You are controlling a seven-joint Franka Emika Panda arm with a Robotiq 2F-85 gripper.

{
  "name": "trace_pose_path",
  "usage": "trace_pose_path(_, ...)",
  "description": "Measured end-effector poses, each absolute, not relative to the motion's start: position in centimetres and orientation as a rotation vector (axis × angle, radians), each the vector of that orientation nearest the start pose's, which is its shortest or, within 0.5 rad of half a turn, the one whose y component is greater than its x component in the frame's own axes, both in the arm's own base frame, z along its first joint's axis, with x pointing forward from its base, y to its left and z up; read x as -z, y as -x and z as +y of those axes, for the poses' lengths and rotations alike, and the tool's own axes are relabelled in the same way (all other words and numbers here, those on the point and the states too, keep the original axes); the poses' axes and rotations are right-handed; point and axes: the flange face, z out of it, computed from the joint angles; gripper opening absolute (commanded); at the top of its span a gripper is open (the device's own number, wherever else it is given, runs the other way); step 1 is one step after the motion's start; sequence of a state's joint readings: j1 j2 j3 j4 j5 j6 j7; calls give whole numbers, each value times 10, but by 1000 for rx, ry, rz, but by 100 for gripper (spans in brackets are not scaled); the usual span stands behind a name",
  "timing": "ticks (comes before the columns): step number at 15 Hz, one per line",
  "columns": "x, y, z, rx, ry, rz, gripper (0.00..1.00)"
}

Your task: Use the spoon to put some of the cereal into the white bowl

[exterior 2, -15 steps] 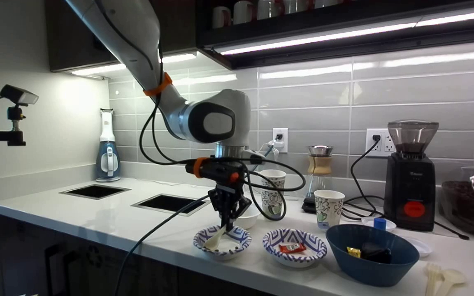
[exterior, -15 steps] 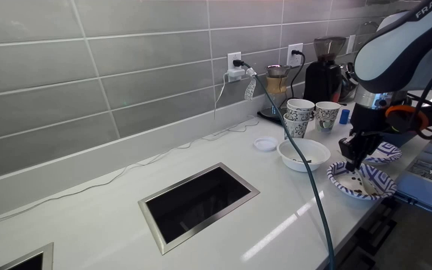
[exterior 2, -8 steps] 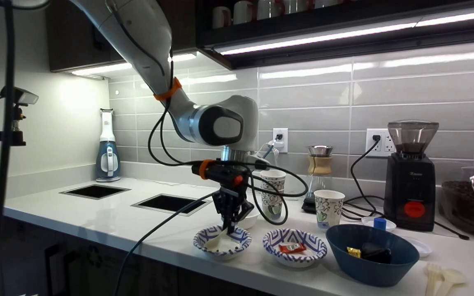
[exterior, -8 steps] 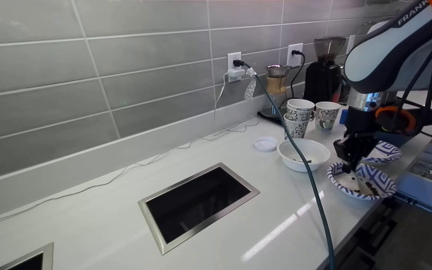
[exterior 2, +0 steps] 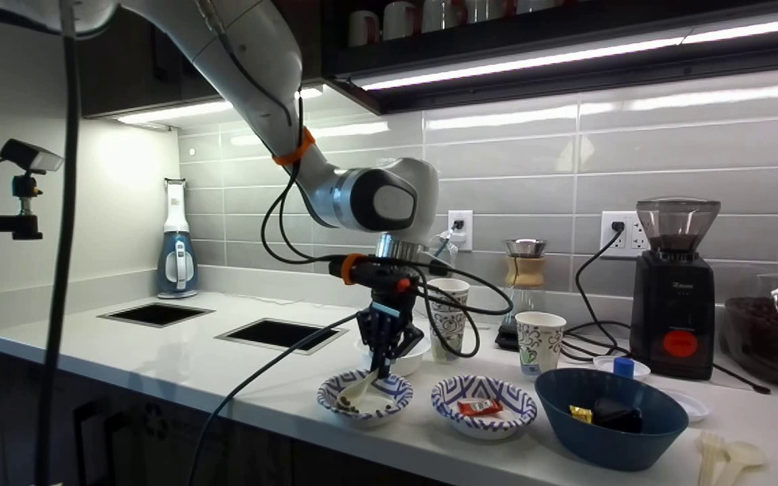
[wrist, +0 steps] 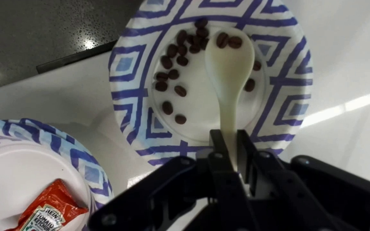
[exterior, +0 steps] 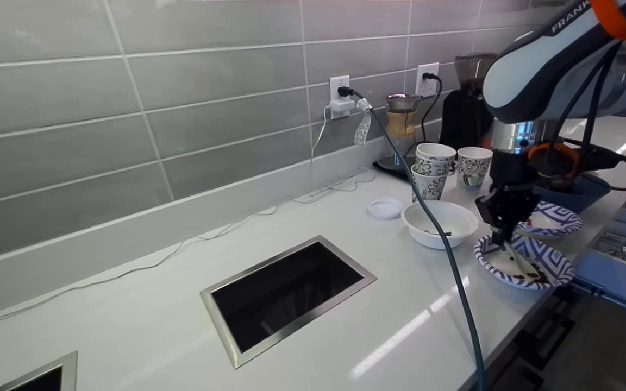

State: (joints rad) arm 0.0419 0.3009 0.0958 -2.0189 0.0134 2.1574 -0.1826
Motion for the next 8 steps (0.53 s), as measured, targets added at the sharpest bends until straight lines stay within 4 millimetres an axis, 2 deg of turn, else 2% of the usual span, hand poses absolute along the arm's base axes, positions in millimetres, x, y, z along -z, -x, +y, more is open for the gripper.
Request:
trace_pose_path(5,-300,-587,79,-344,3052,-473,3)
trace_pose_path(8,-316,-593,79,-402,3055,-486,3)
